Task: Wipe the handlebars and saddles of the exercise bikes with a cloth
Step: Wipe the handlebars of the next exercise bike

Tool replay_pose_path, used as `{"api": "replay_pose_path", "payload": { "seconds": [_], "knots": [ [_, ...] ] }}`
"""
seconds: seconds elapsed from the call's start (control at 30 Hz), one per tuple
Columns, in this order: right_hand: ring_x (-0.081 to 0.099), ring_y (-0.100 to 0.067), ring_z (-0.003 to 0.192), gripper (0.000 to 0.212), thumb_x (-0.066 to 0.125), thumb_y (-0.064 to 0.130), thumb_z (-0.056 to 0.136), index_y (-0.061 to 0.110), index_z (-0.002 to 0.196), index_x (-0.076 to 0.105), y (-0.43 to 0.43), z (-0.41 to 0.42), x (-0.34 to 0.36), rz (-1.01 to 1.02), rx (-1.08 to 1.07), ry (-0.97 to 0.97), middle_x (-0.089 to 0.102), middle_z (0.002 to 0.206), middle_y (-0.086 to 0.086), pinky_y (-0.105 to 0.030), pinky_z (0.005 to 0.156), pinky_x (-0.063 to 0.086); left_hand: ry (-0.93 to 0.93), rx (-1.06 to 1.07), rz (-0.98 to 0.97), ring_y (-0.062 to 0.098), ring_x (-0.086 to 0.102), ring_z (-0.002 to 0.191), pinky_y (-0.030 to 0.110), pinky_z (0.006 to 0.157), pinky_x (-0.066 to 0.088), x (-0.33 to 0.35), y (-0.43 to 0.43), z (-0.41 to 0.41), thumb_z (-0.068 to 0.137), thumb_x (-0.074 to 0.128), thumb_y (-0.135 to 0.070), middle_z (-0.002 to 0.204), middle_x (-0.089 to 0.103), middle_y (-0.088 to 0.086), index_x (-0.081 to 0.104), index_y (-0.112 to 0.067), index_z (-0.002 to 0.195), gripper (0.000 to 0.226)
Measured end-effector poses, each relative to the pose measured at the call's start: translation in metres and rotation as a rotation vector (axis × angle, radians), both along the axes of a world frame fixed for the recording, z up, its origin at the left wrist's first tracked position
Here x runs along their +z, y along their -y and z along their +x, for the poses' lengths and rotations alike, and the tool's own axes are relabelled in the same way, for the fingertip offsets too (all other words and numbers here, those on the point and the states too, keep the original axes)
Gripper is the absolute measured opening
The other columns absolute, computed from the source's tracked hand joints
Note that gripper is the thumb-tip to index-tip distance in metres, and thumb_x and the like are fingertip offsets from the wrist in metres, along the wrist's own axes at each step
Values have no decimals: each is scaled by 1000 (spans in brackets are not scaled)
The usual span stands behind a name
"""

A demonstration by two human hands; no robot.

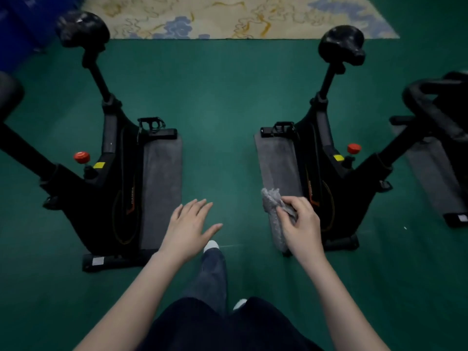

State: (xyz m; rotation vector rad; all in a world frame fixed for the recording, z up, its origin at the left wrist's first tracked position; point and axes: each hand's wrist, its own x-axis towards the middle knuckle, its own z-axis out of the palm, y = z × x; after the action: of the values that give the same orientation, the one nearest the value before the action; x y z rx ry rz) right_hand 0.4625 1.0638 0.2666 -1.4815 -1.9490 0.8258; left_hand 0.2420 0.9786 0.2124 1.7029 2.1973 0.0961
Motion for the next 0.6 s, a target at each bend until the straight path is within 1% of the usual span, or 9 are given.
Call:
{"api": "replay_pose_path", "payload": {
  "seconds": [0.07,0.13,0.3,0.43,0.47,0.5,0.6],
  "knots": [
    [54,-8,86,14,63,-1,86,1,99,66,-24,-29,1,13,48,-18,56,95,-1,2,77,33,-4,35,-1,12,15,145,35,118,6,-2,-17,-21,93,35,-61,156,25,-6,27,-25,148,66],
    [54,-3,86,14,63,1,87,3,101,66,-47,-55,2,5,74,-46,56,95,2,3,77,33,-2,82,11,12,16,144,35,118,6,-2,-36,-44,93,35,-61,156,25,-6,27,-25,148,67],
    [55,-10,89,15,63,2,87,3,102,66,-103,-111,3,8,111,-35,56,96,0,2,76,33,6,151,18,12,18,144,36,118,10,1,-82,-99,93,36,-60,156,24,-6,27,-25,149,66],
    [55,-11,91,16,63,4,88,4,103,65,-138,-148,2,-6,168,-6,56,98,0,-9,77,35,24,225,25,14,18,144,37,118,10,5,-106,-133,94,37,-58,156,23,-4,27,-24,149,66],
    [55,-11,92,16,62,4,88,4,104,65,-146,-157,3,-8,189,0,56,98,0,-10,78,35,31,250,25,14,17,144,36,118,9,6,-109,-139,94,37,-58,157,23,-4,27,-24,149,65],
    [55,-11,92,16,62,3,88,3,104,66,-152,-165,4,-3,208,0,56,97,1,-8,78,35,33,268,24,14,16,145,36,118,9,6,-111,-143,94,37,-58,157,23,-4,27,-24,149,65],
    [53,-8,88,16,63,2,87,3,102,66,-178,-195,3,6,280,0,57,96,-1,2,76,32,32,344,10,13,14,145,35,118,7,4,-119,-160,94,36,-59,157,22,-4,26,-23,149,66]
  ]
}}
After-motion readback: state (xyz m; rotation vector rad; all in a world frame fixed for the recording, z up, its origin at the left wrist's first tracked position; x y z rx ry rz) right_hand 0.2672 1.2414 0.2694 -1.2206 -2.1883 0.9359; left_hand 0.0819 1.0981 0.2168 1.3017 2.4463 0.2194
